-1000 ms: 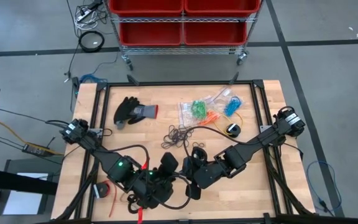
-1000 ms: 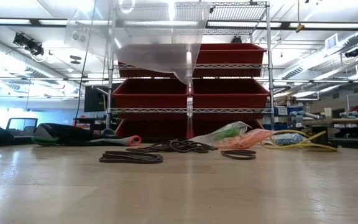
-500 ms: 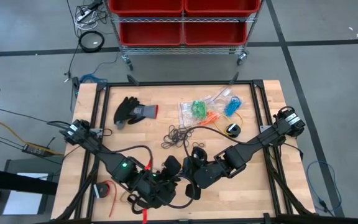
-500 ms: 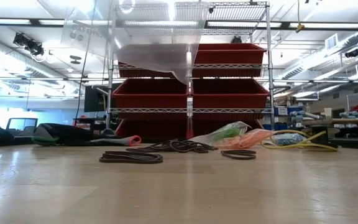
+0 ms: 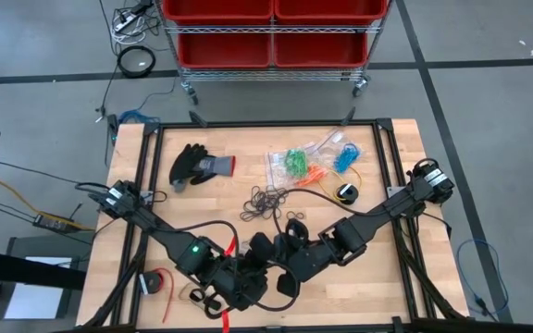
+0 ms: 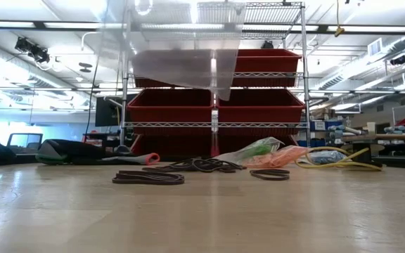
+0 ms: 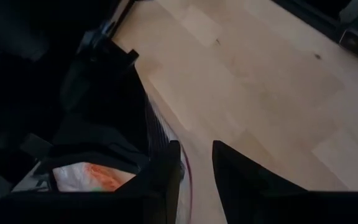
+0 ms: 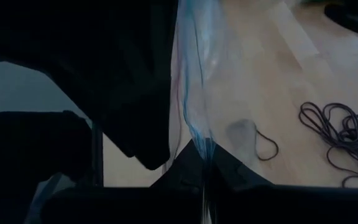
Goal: Sort rubber bands
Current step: Open the transparent zip bag
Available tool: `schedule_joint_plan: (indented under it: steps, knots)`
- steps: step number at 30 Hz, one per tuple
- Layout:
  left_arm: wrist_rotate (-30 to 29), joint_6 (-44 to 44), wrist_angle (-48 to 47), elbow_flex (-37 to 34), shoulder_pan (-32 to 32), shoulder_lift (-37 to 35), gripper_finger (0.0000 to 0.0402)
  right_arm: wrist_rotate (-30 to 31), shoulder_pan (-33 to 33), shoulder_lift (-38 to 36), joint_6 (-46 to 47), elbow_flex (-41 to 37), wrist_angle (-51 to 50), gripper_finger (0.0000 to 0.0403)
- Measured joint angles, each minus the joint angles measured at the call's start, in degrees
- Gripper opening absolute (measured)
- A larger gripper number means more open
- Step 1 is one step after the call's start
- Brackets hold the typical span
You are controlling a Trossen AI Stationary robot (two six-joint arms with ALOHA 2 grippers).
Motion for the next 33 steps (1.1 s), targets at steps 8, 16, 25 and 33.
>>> schedule_joint_plan:
  steps: [8, 16, 25, 33]
  knots:
    - [-3.87, -2.11, -3.22, 0.02, 0.15, 0.05, 0.0102, 0.45, -0.07, 0.0, 0.12, 0.0, 0.37, 0.0]
    - [-4.21, -3.04, -4.33, -0.02, 0.0, 0.13, 0.0102, -0.18, -0.04, 0.11, 0.65, 0.0, -0.41, 0.0]
    - [-8.18, -1.75, -3.09, -0.11, -0.63, 0.28, 0.0102, -1.23, 0.33, 0.42, 2.36, 0.07, -1.29, 0.0]
    - [-9.6, 0.69, -0.38, -0.11, -0.59, 0.23, 0.0102, -1.21, 0.39, 0.42, 2.36, 0.07, -1.4, 0.0]
